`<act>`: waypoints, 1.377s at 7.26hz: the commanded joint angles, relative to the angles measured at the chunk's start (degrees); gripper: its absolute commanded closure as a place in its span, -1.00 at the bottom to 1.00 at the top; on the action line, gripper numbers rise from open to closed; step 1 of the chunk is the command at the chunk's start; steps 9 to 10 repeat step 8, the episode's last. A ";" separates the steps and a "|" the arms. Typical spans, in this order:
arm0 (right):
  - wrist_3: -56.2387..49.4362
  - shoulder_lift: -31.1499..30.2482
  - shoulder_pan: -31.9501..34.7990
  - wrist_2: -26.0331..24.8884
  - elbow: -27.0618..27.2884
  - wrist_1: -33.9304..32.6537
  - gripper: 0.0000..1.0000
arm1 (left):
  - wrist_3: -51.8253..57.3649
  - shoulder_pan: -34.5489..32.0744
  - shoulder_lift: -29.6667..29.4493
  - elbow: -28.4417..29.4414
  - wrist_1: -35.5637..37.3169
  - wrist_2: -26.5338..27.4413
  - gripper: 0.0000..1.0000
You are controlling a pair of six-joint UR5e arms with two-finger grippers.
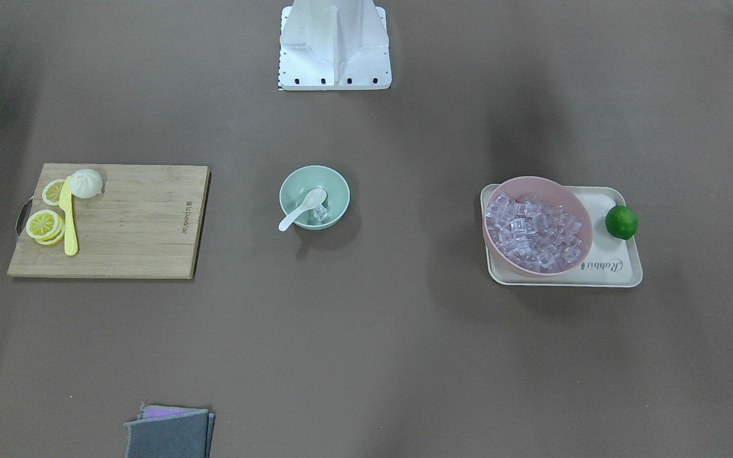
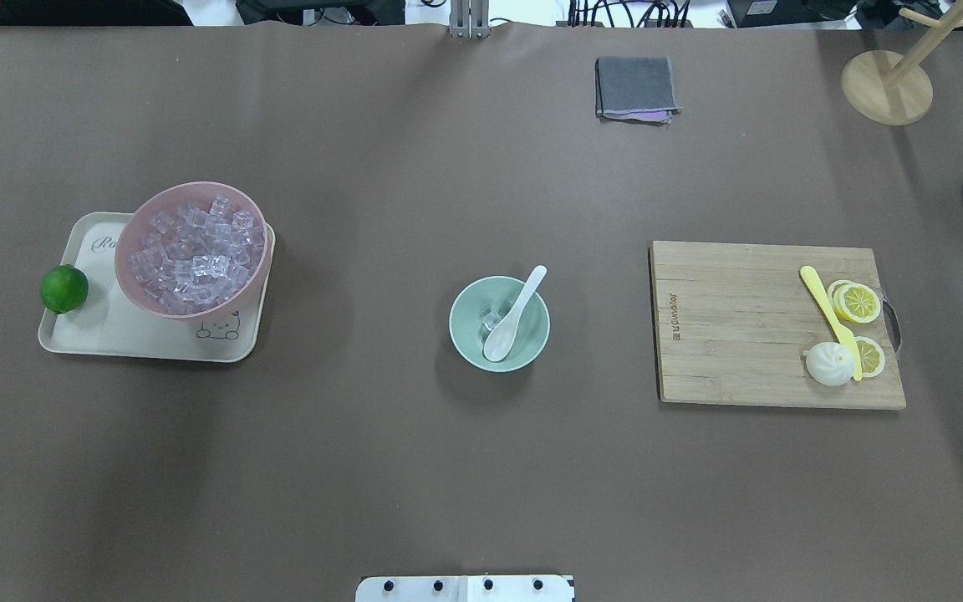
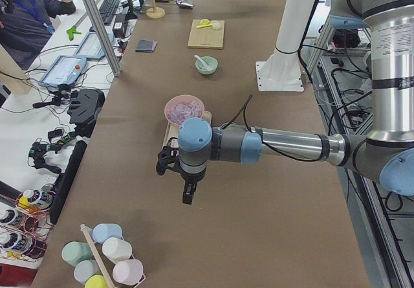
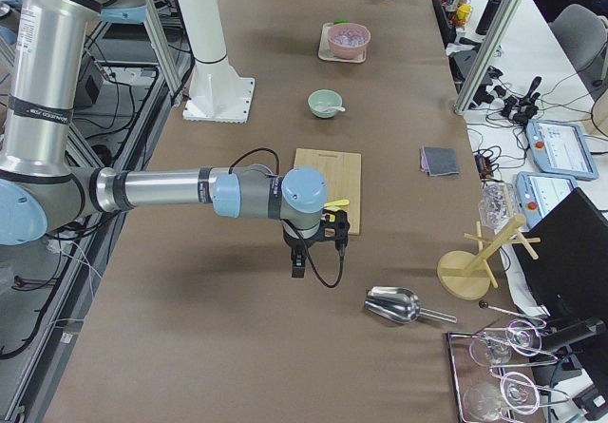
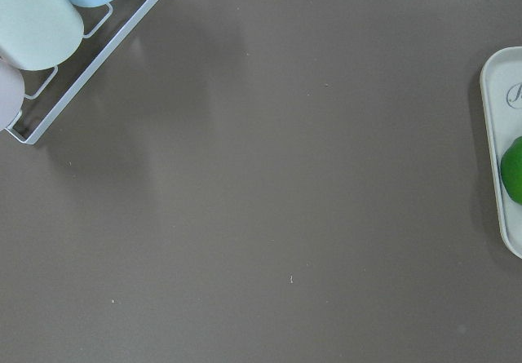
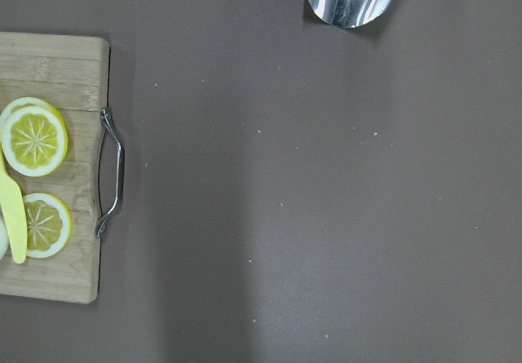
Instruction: Put spoon and ice into bowl
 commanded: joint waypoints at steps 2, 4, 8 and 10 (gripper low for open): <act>0.08 0.09 0.00 0.35 0.17 0.00 -1.00 | 0.00 0.00 0.04 0.00 0.00 0.00 -0.97; -0.01 0.09 0.00 0.97 0.26 0.00 -1.00 | 0.00 0.00 0.04 -0.09 0.00 0.00 -0.97; -0.01 0.09 0.00 1.41 0.26 0.00 -1.00 | 0.00 0.00 -0.05 0.08 0.00 0.09 -0.97; -0.01 0.09 0.00 1.41 0.26 0.00 -1.00 | 0.00 0.00 -0.05 0.08 0.00 0.09 -0.97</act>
